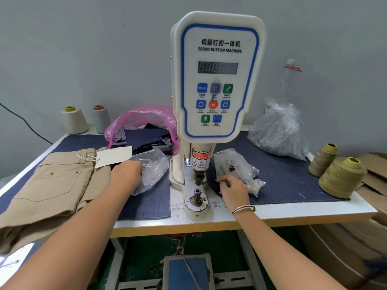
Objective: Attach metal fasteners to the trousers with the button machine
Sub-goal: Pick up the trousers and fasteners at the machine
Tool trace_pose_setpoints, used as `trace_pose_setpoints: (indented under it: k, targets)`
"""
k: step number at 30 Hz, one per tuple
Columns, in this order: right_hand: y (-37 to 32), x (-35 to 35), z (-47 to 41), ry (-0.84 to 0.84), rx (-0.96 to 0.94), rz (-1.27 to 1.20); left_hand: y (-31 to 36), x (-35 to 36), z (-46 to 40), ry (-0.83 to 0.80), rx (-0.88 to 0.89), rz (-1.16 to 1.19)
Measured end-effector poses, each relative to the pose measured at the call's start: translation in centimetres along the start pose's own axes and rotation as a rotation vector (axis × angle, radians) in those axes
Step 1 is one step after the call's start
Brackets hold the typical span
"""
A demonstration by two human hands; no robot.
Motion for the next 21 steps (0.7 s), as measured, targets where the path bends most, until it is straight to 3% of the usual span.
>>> trace_pose_setpoints:
  k: [9, 17, 21]
  targets:
    - [0.1, 0.0, 0.1, 0.001, -0.004, -0.01, -1.2, 0.5, -0.5, -0.013, 0.075, 0.112]
    - [0.0, 0.0, 0.1, -0.003, -0.006, -0.002, -1.2, -0.7, 1.1, 0.21, 0.065, 0.521]
    - [-0.1, 0.0, 0.1, -0.001, -0.013, 0.0, -1.6, -0.7, 1.5, 0.228, 0.066, 0.703]
Point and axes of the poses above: each hand's wrist, its own z-axis away from the middle knuckle, its own x-axis out of the palm, y = z × x, the point moved 2 cm from there along -z, towards the middle knuckle, and after that the axes turned 7 degrees about -y, right-handed, at the moved point
